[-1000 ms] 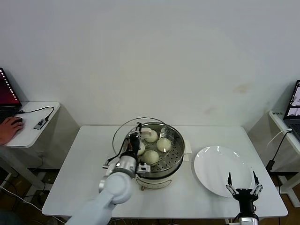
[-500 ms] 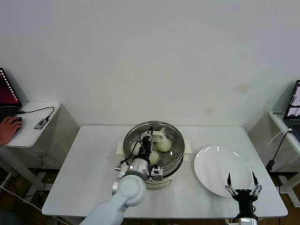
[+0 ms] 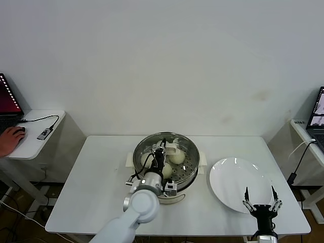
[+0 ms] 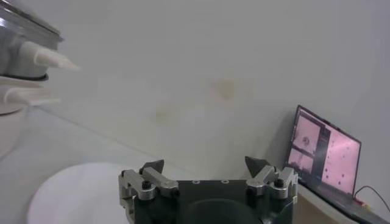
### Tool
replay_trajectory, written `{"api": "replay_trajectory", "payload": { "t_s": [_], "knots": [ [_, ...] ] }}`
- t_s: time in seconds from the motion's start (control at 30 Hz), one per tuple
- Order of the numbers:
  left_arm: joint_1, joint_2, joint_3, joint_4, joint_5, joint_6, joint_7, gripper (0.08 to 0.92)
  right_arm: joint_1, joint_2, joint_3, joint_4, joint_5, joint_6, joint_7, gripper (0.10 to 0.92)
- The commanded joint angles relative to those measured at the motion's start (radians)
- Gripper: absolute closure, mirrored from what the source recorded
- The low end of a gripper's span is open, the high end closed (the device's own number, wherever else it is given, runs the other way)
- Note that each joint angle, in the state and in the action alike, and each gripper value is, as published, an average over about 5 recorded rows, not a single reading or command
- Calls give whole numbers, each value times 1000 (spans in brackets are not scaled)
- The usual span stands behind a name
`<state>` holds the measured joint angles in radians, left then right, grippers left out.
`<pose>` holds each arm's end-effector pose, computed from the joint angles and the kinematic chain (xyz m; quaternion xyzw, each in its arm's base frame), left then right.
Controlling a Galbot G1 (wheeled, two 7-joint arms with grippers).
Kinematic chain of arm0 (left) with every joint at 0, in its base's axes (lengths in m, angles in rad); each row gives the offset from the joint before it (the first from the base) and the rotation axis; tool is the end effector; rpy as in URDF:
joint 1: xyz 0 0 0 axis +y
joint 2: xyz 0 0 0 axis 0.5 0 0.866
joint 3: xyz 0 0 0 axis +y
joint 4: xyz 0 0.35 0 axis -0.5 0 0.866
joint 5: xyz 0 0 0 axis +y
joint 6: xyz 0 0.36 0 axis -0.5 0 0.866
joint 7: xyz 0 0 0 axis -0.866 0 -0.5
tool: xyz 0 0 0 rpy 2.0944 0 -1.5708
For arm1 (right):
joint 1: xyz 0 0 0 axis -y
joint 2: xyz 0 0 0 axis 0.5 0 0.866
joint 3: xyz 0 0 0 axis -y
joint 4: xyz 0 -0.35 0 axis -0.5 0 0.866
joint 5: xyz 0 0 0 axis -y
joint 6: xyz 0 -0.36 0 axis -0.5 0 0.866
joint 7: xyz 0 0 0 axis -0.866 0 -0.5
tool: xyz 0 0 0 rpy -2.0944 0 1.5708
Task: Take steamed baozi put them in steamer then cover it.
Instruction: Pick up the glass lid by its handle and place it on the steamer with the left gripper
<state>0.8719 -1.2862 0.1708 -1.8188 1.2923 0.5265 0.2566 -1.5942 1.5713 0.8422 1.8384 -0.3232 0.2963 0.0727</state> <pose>0.3188 -0.1409 -0.2622 0.1001 0.7164 0.6884 0.0530 0.1490 -0.1086 -0.3892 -0.1232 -0.9641 0.2351 0.0080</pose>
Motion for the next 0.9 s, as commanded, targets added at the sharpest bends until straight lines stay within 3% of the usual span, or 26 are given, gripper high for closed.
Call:
{"api": "replay_trajectory", "payload": {
  "t_s": [0.03,0.6,0.7,0.9],
  "knots": [
    [-5,-13,5,11,5,1,-2,862,-2,1,0,0,1,3,0,203],
    [14,-21,-11,15,14,-11,-34,859,-10,0,-1,5,7,5,0,203],
    [22,-21,-15,8,6,-11,-46,816,-11,1,-4,6,6,5,0,203],
    [60,-10,-27,-32,2,-13,-54,649,-19,3,-8,13,3,5,0,203]
  ]
}}
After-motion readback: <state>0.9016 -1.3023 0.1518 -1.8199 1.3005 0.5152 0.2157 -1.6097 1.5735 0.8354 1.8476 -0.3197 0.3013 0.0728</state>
